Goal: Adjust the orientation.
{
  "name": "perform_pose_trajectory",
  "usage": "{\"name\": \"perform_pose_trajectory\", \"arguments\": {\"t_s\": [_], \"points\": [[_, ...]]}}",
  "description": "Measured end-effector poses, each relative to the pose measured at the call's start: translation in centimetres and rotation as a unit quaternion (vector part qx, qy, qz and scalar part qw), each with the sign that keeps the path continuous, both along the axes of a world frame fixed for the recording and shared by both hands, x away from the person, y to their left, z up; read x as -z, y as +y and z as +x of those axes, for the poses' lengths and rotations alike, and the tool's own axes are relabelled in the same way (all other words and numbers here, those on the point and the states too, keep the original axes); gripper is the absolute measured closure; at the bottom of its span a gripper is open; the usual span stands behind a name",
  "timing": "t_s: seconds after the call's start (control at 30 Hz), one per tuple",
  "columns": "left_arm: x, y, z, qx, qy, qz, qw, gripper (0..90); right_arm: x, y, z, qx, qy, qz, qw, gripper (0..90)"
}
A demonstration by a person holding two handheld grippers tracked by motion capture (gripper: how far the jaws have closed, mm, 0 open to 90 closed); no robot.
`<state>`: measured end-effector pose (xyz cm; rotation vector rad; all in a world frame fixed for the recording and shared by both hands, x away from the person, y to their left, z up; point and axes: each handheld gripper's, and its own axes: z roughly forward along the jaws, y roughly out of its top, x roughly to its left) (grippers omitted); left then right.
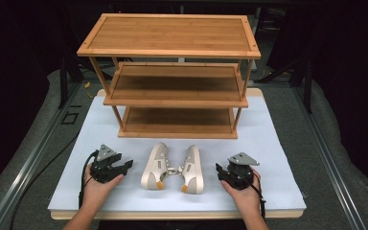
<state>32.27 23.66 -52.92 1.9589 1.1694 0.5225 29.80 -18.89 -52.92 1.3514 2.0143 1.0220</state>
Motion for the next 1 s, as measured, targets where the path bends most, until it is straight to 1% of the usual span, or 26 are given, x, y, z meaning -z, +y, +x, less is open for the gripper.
{"name": "perform_pose_trajectory", "arguments": {"t_s": [0.03,0.07,0.1,0.17,0.2,0.3,0.43,0.5,0.57,0.67,0.7,0.83,1.0], "points": [[0.0,0.0,-0.1,0.000,0.001,-0.006,1.0000,43.2,0.0,0.0,0.0,-0.001,-0.005,0.001,1.0000,44.8],[0.0,0.0,-0.1,0.000,0.001,-0.006,1.0000,43.4,0.0,0.0,0.0,-0.001,-0.005,0.001,1.0000,44.8],[-0.1,-0.1,-0.1,0.003,0.000,-0.013,0.9999,43.4,0.0,0.1,-0.1,-0.002,-0.006,0.001,1.0000,44.8],[-0.2,0.0,-0.2,0.011,0.001,-0.020,0.9997,45.4,-0.1,0.1,-0.2,-0.005,-0.010,0.005,0.9999,44.7],[-0.3,-0.1,-0.3,0.015,0.002,-0.027,0.9995,46.2,0.0,0.1,-0.2,-0.007,-0.010,0.006,0.9999,44.7],[-0.4,-0.2,-0.6,0.019,0.006,-0.034,0.9992,48.4,0.0,0.1,-0.3,-0.007,-0.002,0.009,0.9999,44.8],[-0.6,-0.3,-0.8,0.023,0.007,-0.034,0.9991,50.1,0.0,0.2,-0.2,-0.011,-0.004,0.012,0.9999,44.7],[-0.7,-0.4,-1.0,0.027,0.006,-0.032,0.9991,50.6,0.0,0.3,-0.4,-0.007,-0.004,0.016,0.9998,44.9],[-0.8,-0.4,-1.1,0.030,0.005,-0.032,0.9990,50.8,-0.1,0.4,-0.4,-0.011,-0.006,0.015,0.9998,44.9],[-0.9,-0.6,-1.4,0.034,0.003,-0.032,0.9989,51.2,-0.3,0.4,-0.6,-0.011,-0.004,0.012,0.9999,45.1],[-1.1,-0.7,-1.5,0.039,0.002,-0.032,0.9987,51.5,-0.2,0.5,-0.5,-0.012,-0.008,0.016,0.9998,45.1],[-1.4,-1.0,-1.8,0.047,-0.003,-0.030,0.9984,51.2,-0.3,0.6,-0.6,-0.011,-0.007,0.020,0.9997,45.4],[-1.9,-1.7,-2.1,0.054,-0.012,-0.041,0.9976,50.0,-0.4,0.4,-0.7,-0.008,-0.012,0.019,0.9997,45.5]]}}
